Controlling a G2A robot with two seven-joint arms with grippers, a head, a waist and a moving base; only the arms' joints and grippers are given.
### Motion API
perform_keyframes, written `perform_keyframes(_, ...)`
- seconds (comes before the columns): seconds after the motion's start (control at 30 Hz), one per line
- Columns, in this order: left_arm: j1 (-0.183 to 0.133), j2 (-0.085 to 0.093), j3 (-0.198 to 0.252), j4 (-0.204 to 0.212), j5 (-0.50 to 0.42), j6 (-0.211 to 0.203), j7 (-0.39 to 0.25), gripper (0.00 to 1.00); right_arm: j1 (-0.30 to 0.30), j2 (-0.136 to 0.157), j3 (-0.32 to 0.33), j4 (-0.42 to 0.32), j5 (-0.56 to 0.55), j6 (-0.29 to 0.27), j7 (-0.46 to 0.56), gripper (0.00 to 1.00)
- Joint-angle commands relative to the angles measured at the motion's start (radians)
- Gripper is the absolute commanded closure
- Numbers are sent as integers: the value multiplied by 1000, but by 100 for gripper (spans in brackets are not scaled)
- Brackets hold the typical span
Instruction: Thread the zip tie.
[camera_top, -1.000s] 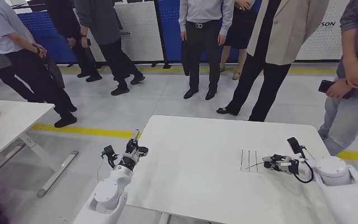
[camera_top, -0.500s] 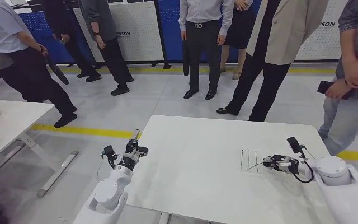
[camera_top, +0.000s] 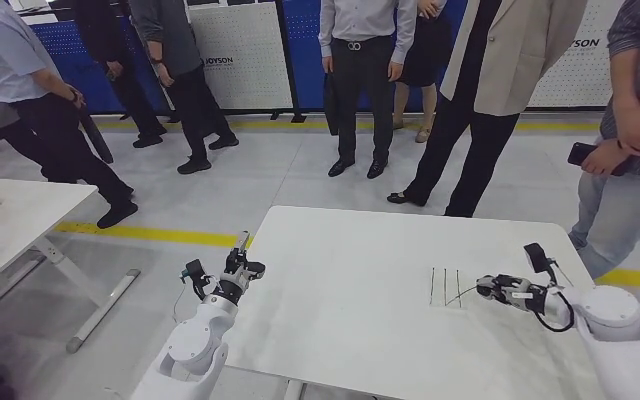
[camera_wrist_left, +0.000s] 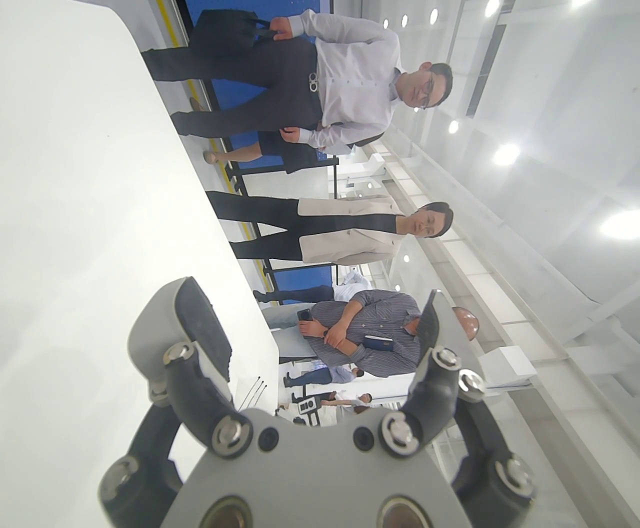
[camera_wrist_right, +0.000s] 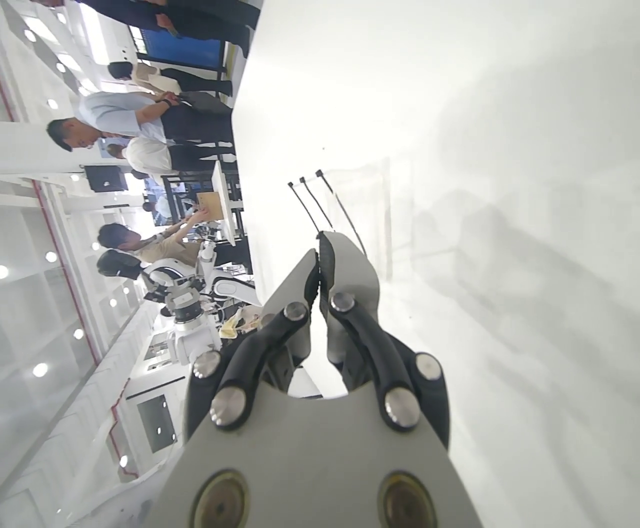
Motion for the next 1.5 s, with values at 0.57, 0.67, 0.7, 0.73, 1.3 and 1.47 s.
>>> perform_keyframes(0.57,0,0,0,0,0,0,0,0,-153,19,118,-176,260,-86,73,100)
perform_keyframes(0.67,0,0,0,0,0,0,0,0,-170,8,103,-221,326,-95,-10,100)
perform_keyframes(0.7,0,0,0,0,0,0,0,0,-178,3,93,-241,344,-93,-35,100)
perform_keyframes(0.73,0,0,0,0,0,0,0,0,-183,0,86,-261,354,-94,-65,100)
perform_keyframes(1.3,0,0,0,0,0,0,0,0,-215,-40,-62,-370,359,-78,-295,100)
perform_keyframes(1.47,-4,-1,1,1,-12,0,-11,0,-224,-43,-62,-374,381,-84,-319,100)
